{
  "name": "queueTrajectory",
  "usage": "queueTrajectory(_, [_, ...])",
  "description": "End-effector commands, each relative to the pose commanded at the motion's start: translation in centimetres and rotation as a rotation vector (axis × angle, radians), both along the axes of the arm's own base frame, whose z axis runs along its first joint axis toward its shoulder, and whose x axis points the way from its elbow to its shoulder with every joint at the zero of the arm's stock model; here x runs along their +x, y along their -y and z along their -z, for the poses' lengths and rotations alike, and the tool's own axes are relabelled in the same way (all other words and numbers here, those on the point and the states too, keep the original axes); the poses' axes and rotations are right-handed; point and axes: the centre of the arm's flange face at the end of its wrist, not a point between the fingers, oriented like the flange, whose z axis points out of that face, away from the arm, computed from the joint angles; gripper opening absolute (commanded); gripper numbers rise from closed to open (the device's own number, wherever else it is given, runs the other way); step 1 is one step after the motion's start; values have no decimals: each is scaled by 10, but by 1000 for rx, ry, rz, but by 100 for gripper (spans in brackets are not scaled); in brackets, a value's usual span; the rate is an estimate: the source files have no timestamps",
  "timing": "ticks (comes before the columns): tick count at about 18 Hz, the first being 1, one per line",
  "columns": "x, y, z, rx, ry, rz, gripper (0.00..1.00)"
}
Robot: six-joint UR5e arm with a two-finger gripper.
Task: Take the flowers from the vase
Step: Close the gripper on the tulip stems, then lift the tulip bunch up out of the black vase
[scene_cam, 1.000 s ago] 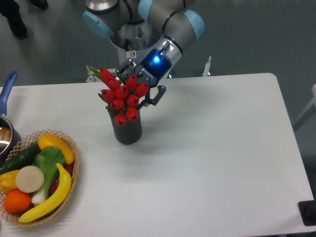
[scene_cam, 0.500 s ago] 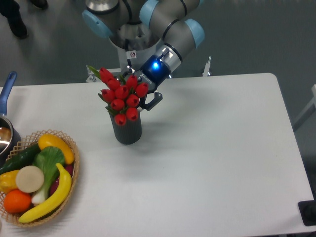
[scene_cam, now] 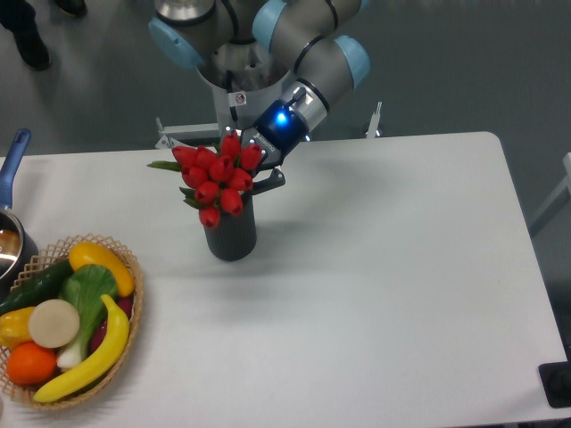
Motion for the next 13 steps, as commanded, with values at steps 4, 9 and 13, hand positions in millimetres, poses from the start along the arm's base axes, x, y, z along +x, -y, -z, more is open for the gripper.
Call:
queueTrajectory(4, [2, 3, -13, 12, -19, -10, 13])
queueTrajectory(9, [2, 2, -45, 54, -2, -32, 13])
queueTrajectory(13, [-2, 0, -78, 105, 32, -47, 13])
